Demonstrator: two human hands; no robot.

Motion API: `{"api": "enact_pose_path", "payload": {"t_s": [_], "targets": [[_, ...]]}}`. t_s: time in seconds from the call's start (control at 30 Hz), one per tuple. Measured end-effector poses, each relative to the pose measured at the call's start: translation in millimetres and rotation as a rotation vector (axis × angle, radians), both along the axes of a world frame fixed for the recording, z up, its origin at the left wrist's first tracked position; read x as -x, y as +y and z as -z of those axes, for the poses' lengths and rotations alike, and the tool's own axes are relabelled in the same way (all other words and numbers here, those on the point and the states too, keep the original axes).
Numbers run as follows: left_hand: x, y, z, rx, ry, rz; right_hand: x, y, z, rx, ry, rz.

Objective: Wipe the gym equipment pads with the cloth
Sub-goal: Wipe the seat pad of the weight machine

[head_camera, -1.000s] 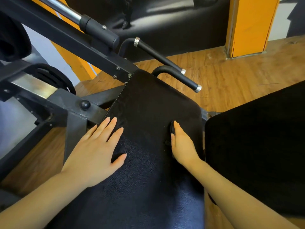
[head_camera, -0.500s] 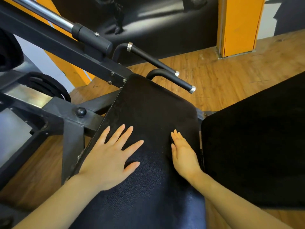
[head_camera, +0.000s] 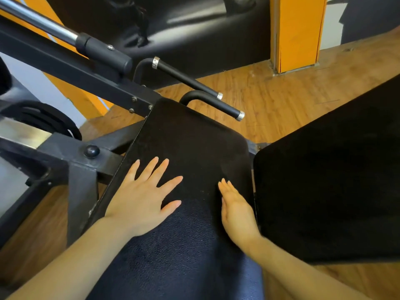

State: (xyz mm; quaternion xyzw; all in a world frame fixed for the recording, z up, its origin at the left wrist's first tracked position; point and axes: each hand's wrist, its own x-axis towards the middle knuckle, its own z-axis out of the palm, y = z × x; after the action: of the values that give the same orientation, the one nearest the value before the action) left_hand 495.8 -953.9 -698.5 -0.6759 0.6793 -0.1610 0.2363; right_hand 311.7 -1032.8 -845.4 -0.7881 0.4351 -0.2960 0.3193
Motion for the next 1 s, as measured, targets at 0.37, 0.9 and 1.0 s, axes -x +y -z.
{"api": "enact_pose_path", "payload": {"t_s": [0.37,0.9,1.0], "targets": [[0,0,-1,0.003,-0.026,0.008,32,32,-16,-0.142,-0.03,-0.173],[1,1,0,0.017,-0.013,0.0,33,32,-16,-0.1,-0.208,0.076],[0,0,0,0.017,-0.018,0.004,37,37,-9,-0.159,-0.273,0.086]]}}
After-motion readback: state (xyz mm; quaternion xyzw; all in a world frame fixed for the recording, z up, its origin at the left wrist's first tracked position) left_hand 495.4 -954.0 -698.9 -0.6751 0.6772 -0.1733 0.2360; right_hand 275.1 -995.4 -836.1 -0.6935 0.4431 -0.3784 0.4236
